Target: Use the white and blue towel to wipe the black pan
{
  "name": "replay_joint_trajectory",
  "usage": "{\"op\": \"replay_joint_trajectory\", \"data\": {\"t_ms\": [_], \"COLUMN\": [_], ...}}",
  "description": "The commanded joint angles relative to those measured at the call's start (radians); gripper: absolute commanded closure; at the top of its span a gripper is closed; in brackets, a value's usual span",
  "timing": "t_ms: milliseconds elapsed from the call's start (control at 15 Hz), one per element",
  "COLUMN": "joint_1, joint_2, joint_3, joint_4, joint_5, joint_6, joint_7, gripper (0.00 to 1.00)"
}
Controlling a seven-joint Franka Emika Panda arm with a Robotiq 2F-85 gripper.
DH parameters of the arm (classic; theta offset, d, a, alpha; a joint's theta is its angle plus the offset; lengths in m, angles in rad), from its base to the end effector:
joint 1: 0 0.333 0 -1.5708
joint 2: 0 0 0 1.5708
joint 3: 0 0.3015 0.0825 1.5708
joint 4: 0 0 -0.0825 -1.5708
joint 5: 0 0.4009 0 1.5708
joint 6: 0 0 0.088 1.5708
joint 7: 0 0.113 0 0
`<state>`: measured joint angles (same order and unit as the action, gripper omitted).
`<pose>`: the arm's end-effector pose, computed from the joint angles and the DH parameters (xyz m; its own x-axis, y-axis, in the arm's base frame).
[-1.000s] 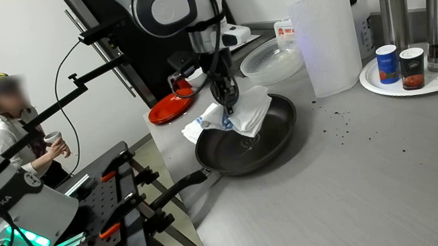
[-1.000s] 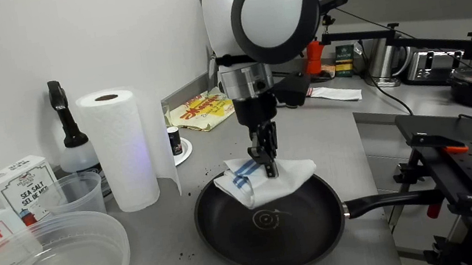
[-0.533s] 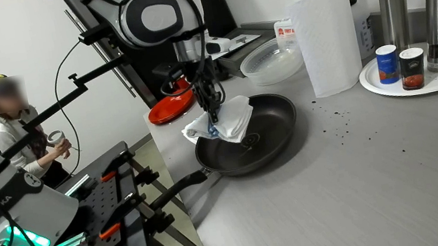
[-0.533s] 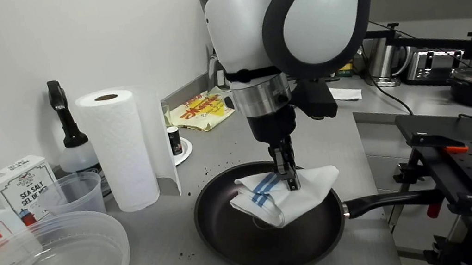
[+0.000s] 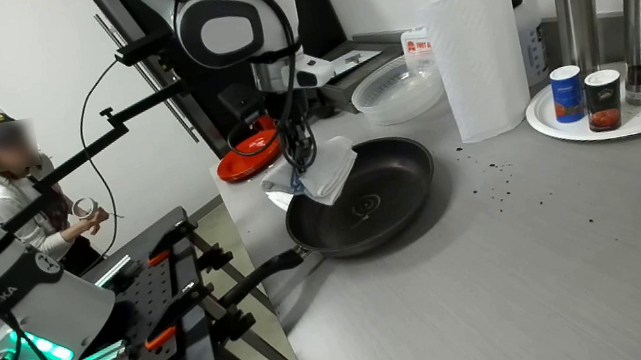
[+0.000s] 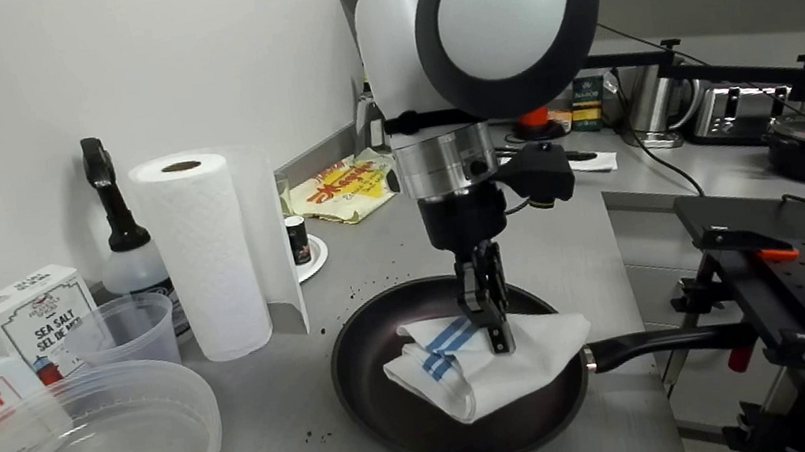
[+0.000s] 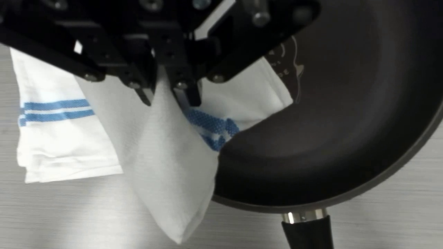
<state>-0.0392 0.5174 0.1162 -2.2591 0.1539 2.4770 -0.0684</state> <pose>0.4907 0.0452 0.0771 0.9556 0.0231 -0.2937 -0.0167 -0.9911 -0.1321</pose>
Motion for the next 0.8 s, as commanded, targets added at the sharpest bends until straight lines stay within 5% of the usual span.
{"op": "replay_joint_trajectory", "data": {"t_ms": [0, 400, 733], "joint_1": [-0.089, -0.143, -0.132], "joint_2": [-0.002, 0.059, 0.144], "joint_3": [0.074, 0.119, 0.126], "joint_4": [0.014, 0.038, 0.074], "joint_5": [0.168, 0.372, 0.403], "joint_6": [-0.072, -0.119, -0.097], "joint_7": [-0.101, -0.213, -0.27], "gripper": [0.97, 0.97, 0.97]}}
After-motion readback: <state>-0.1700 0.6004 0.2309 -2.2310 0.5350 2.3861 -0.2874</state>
